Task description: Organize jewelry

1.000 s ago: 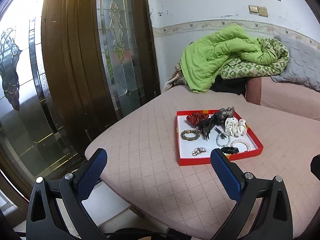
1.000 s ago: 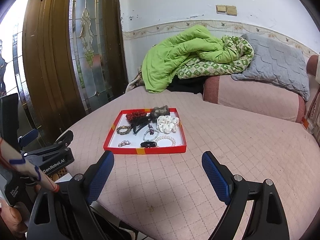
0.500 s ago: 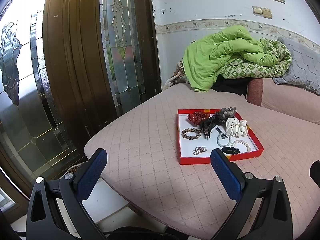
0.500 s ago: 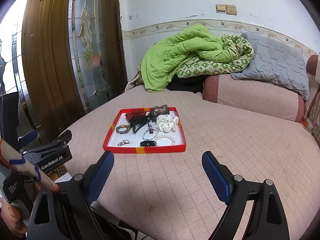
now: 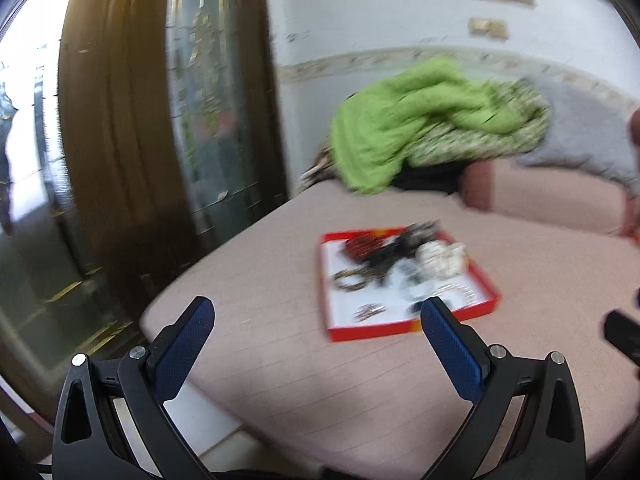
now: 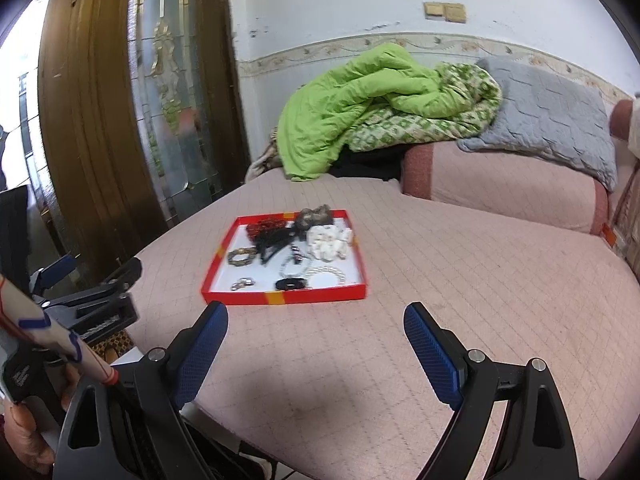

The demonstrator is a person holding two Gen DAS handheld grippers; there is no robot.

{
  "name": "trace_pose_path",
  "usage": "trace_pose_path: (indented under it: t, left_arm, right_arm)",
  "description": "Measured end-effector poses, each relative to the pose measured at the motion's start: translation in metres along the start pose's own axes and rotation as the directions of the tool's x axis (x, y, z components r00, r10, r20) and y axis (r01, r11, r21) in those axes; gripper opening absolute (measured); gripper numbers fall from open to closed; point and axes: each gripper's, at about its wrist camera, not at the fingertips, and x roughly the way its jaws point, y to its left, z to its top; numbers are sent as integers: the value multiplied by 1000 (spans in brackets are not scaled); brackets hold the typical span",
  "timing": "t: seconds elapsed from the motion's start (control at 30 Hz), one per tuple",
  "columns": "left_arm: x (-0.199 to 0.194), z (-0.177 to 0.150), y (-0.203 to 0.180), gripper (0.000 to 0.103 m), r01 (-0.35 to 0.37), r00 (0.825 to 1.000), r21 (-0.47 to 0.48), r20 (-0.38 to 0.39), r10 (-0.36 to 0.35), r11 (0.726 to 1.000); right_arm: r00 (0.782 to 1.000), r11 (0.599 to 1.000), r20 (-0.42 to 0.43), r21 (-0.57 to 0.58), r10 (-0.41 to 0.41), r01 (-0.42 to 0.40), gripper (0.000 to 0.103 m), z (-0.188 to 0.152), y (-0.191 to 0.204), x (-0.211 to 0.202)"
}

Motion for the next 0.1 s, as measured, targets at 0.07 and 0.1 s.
trace_pose_path:
  t: [0.07,0.1]
  left_arm:
    - [-3,1,-12,103,59,998,-19,25,-59,998]
    - [0,3,-24,103,93,996,2,10,-93,996]
  right_arm:
    - [999,999,-7,25,-37,37,93,-4,-17,1]
    - [998,997,-18,50,-64,64,93,-8,-33,3]
